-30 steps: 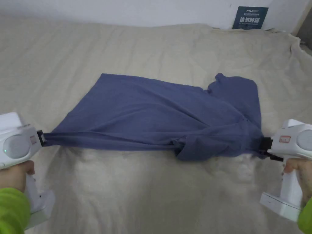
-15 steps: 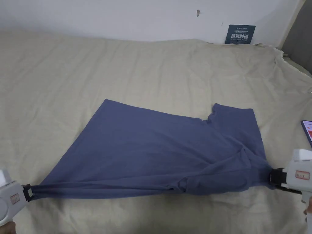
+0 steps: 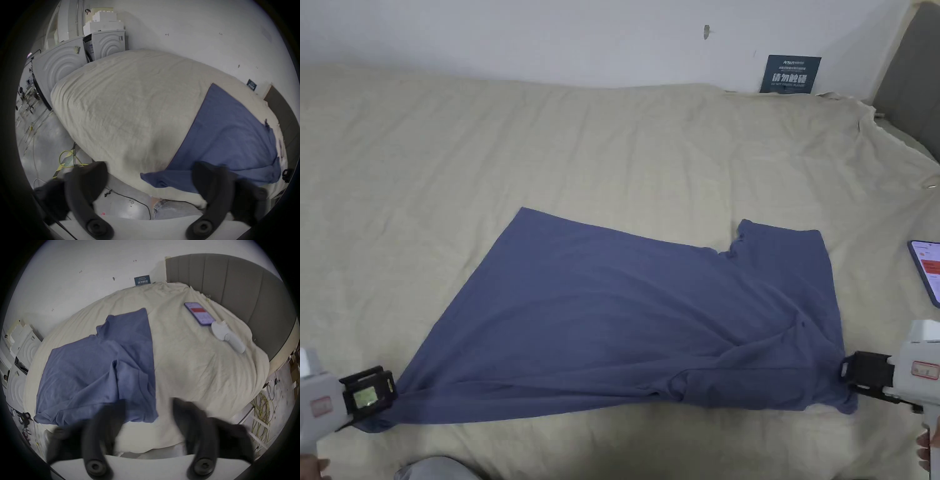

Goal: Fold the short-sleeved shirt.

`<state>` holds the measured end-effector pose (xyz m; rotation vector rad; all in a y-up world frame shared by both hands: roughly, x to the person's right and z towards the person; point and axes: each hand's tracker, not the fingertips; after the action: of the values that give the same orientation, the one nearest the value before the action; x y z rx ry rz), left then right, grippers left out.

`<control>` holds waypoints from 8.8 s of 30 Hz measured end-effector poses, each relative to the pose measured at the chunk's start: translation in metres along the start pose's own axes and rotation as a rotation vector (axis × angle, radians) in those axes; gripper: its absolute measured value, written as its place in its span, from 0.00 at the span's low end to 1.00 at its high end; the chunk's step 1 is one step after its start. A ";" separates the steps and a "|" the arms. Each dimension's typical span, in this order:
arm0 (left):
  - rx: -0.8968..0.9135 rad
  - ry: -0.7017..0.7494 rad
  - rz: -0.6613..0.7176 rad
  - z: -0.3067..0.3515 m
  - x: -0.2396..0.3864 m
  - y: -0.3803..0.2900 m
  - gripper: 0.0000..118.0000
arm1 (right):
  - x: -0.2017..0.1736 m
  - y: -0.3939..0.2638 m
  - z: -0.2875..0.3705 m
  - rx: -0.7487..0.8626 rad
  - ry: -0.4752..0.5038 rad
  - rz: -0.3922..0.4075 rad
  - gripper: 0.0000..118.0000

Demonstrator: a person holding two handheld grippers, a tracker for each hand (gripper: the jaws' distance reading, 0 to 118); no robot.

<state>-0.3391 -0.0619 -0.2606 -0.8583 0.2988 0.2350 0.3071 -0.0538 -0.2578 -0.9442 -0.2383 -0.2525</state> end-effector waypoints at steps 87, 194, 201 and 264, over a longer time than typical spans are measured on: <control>0.527 -0.215 -0.281 0.015 0.205 0.034 0.00 | -0.032 0.168 -0.168 -0.249 -0.140 -0.099 0.21; 0.667 -0.075 -0.115 0.201 0.179 0.440 0.00 | -0.156 0.410 0.318 0.688 -0.029 0.124 0.01; 0.718 -0.010 -0.119 0.139 0.230 0.496 0.00 | -0.185 0.459 0.280 0.747 -0.095 0.121 0.01; 0.143 -0.046 -0.344 -0.077 0.124 0.065 0.00 | -0.026 0.082 -0.054 -0.015 -0.010 0.123 0.01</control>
<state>-0.2569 -0.0698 -0.3976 -0.7480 0.1194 -0.0862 0.3129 -0.0496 -0.3592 -0.9714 -0.1872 -0.1367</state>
